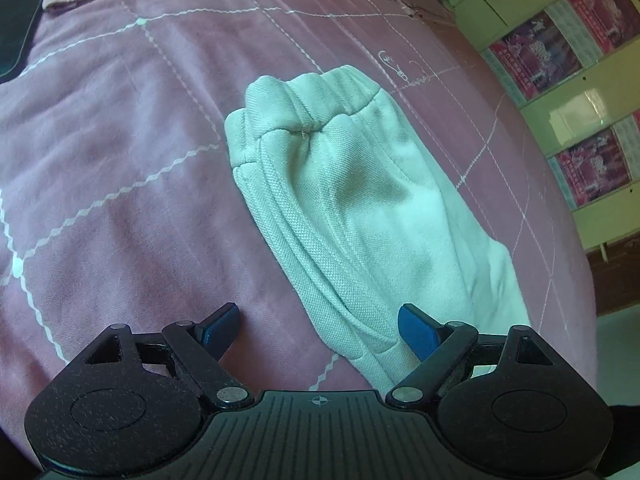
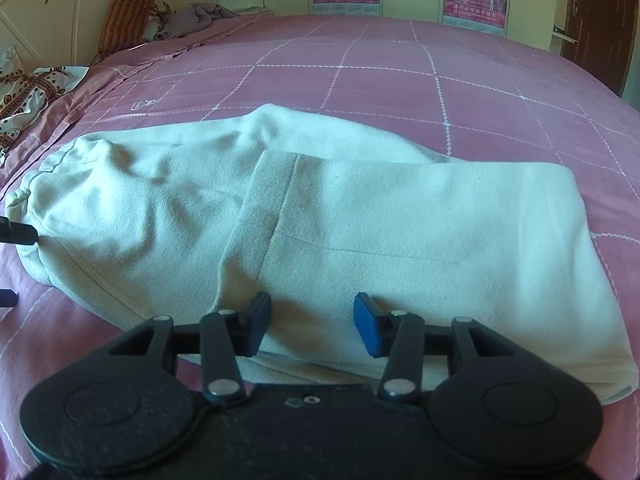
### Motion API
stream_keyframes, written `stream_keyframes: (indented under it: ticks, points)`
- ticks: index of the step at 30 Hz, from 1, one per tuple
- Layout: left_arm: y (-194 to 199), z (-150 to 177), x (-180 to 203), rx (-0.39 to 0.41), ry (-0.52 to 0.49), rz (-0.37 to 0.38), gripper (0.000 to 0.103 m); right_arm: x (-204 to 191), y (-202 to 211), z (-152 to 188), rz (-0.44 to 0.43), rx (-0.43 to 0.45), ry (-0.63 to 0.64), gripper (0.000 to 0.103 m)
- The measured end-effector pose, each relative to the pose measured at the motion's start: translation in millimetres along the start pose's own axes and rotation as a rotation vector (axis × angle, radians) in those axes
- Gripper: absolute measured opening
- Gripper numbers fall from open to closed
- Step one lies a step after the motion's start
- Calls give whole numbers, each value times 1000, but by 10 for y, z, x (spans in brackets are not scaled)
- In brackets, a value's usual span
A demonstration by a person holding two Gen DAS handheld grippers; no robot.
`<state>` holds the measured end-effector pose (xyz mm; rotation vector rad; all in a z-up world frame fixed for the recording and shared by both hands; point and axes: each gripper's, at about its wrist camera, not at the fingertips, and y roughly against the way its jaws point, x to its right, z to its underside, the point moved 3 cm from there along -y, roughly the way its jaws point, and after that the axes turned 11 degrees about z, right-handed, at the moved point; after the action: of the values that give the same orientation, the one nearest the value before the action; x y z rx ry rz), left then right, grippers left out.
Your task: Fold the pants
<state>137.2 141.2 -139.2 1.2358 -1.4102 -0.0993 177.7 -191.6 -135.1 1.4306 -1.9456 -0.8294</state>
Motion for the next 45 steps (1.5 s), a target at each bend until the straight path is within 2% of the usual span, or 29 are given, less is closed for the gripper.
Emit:
stream_keyframes:
  ticks: [9, 12, 17, 18, 19, 20, 23, 27, 30, 32, 33, 34, 35, 36, 41, 44, 45]
  points:
    - [-279, -210, -111, 20, 103, 101, 85, 1, 6, 16, -6, 6, -5, 47]
    - [-454, -294, -122, 57, 160, 175, 85, 9, 6, 20, -10, 10, -11, 48]
    - [-697, -387, -41, 106, 200, 173, 86, 4, 3, 18, -10, 11, -9, 48]
    - [-719, -394, -25, 106, 206, 169, 89, 3, 2, 12, -11, 7, -8, 48]
    - [-754, -410, -4, 96, 200, 189, 101, 5, -2, 6, -12, 4, -7, 48]
    - [-788, -426, 15, 81, 181, 214, 103, 5, -5, 1, -12, 1, -7, 48]
    - [-818, -449, 75, 45, 107, 197, 103, 1, -13, -6, -10, -2, -12, 49]
    - [-825, -528, 58, 68, 170, 222, 103, 1, -15, -2, -9, -1, -16, 49]
    - [-879, -569, 126, 56, 153, 200, 102, 8, -16, -7, -13, -4, -18, 49]
    - [-867, -567, 134, 69, 166, 170, 91, 11, -18, -11, -15, -5, -18, 49]
    - [-847, -571, 91, 87, 190, 152, 69, 12, -18, -12, -15, -5, -18, 49]
    - [-854, -588, 30, 93, 225, 127, 29, 13, -18, -11, -15, -5, -19, 49]
    - [-881, -593, -39, 87, 266, 133, 24, 13, -18, -10, -16, -4, -21, 49]
    - [-919, -576, -143, 88, 320, 171, 24, 14, -17, -9, -17, -3, -21, 49]
    - [-967, -538, -94, 120, 344, 176, 23, 17, -14, -3, -22, 2, -22, 49]
    - [-939, -527, 76, 148, 263, 154, 19, 23, -15, -12, -25, -3, -25, 49]
    - [-882, -525, 175, 162, 198, 152, 18, 27, -13, -12, -26, -3, -24, 49]
